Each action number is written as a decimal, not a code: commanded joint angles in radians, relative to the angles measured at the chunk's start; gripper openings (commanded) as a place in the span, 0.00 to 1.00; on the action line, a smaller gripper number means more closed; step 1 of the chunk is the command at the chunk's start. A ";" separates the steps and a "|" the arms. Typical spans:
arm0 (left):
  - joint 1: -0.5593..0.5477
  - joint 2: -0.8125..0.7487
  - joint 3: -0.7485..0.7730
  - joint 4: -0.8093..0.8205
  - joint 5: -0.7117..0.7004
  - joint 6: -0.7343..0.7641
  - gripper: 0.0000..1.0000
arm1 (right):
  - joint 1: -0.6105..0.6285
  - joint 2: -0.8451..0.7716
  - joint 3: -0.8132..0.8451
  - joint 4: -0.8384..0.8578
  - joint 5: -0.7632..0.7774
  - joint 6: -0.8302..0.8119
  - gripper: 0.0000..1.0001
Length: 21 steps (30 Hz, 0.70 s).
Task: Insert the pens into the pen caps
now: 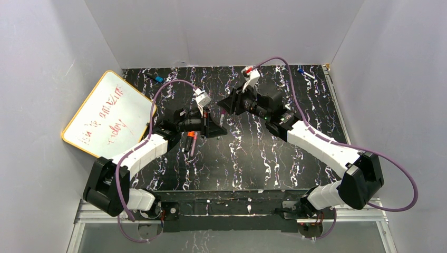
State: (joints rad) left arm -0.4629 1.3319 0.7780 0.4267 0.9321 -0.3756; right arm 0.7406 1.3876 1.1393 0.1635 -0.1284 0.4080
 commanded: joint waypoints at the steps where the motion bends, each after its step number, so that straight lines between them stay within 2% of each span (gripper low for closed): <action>1: -0.002 -0.008 -0.008 0.025 0.028 0.003 0.00 | -0.009 -0.035 0.028 0.069 -0.010 -0.003 0.46; 16: -0.002 -0.004 -0.009 0.021 0.024 0.004 0.00 | -0.011 -0.041 0.034 0.079 -0.046 0.005 0.47; 21: -0.002 -0.005 -0.009 0.020 0.020 0.005 0.00 | -0.012 -0.039 0.042 0.073 -0.056 0.006 0.43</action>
State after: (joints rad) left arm -0.4629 1.3354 0.7765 0.4343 0.9321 -0.3756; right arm 0.7334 1.3865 1.1393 0.1860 -0.1631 0.4156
